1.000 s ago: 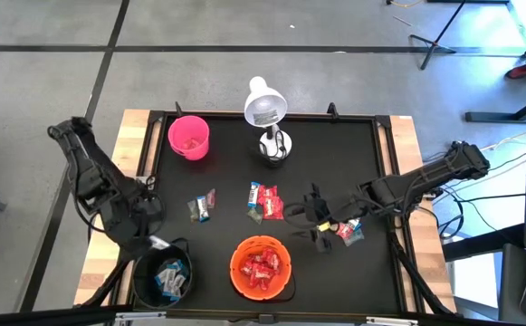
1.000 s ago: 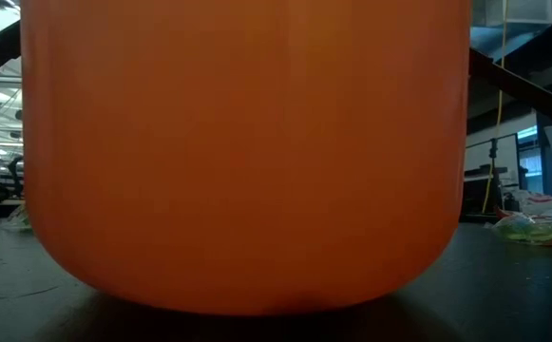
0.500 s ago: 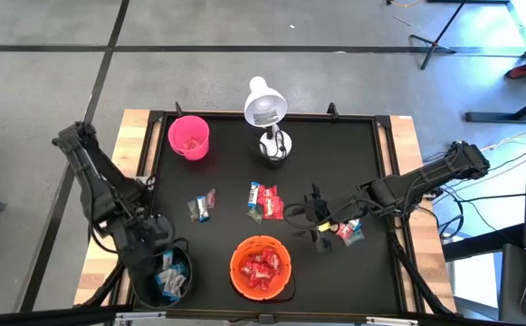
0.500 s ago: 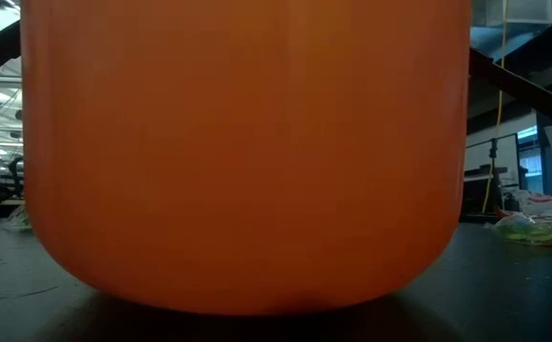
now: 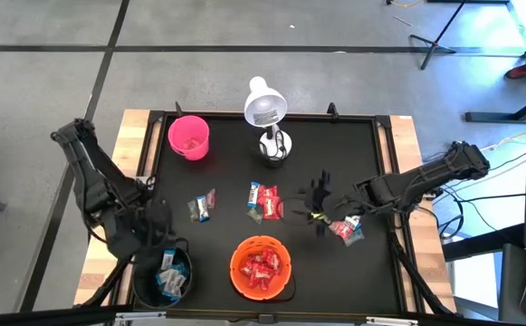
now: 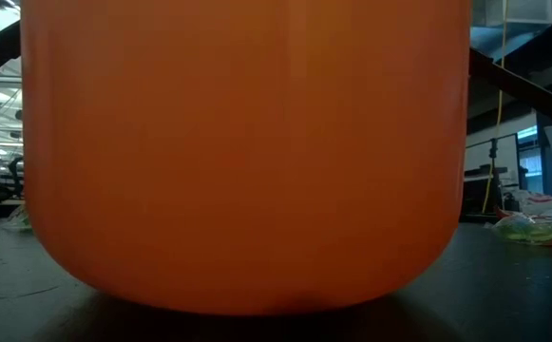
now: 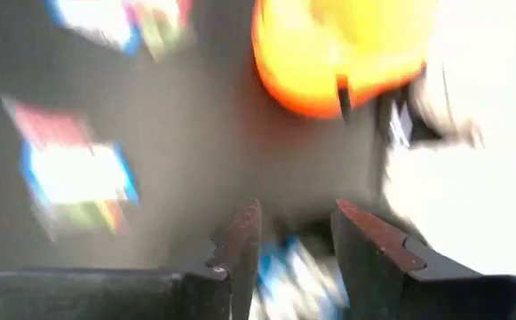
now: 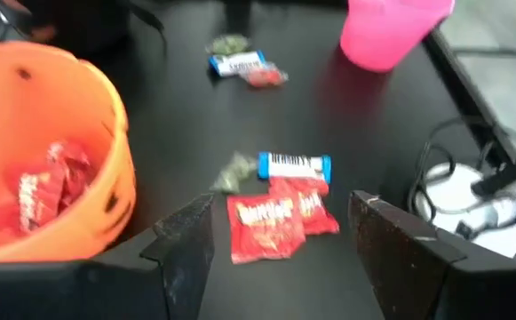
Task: Sort candy
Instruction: Put the red candy into the orange bucket
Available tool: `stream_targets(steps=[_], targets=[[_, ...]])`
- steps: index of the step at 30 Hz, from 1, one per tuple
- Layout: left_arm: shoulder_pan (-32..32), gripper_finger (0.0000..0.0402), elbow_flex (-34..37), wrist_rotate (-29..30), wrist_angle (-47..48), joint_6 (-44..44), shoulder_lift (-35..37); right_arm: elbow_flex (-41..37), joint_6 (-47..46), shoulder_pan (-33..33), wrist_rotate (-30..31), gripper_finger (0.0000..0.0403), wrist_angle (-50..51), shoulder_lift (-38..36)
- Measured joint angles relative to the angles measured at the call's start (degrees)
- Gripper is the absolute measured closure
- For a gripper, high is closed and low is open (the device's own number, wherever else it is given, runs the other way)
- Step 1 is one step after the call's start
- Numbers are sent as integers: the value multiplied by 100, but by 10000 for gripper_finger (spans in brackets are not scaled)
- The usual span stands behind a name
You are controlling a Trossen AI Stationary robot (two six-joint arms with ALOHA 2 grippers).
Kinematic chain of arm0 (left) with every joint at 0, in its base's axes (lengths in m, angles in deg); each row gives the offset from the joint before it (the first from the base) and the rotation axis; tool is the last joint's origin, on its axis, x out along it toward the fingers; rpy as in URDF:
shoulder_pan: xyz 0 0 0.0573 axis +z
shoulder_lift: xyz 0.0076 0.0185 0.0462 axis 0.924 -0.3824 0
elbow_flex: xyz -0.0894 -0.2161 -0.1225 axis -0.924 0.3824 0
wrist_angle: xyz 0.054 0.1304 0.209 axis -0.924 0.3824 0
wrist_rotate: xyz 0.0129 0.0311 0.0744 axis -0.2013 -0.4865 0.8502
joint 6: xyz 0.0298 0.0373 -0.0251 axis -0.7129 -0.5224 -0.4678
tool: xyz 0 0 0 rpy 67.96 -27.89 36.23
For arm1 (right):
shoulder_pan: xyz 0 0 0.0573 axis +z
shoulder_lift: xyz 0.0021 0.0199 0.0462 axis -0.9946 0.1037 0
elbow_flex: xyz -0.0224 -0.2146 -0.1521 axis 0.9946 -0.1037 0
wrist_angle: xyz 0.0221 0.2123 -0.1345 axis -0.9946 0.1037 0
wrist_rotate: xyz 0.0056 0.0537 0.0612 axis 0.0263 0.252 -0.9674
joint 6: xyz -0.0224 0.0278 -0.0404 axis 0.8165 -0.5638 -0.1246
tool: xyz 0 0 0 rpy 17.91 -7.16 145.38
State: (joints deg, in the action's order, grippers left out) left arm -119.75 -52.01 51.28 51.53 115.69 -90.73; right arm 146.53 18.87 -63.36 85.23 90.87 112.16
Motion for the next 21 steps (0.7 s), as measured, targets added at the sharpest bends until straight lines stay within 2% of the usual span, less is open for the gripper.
stream_targets(steps=[3, 5, 9, 12, 14, 18, 21], targets=[[-46, 276, 0, 1503, -184, -862, 171, 0, -21, -245, -253, 151, 210, 0], [-1, 277, -2, 2155, -479, -1608, 273, -48, 7, -434, -369, 151, 207, 0], [64, 277, 266, 2768, -1214, -2860, 554, -280, 134, -894, -713, 151, 64, 4], [159, 277, 836, 3070, -2204, -3562, 897, -566, 269, -1254, -1163, 151, -360, 4], [379, 277, 1501, 2940, -3212, -4074, 1128, -785, 355, -1473, -1443, 151, -650, 4], [1036, 277, 2806, 1765, -5547, -4989, 1556, -1111, 586, -1844, -1832, 151, -1357, 4], [1439, 277, 3418, 1291, -6929, -5632, 1766, -1218, 831, -2050, -2052, 151, -1512, 4]])
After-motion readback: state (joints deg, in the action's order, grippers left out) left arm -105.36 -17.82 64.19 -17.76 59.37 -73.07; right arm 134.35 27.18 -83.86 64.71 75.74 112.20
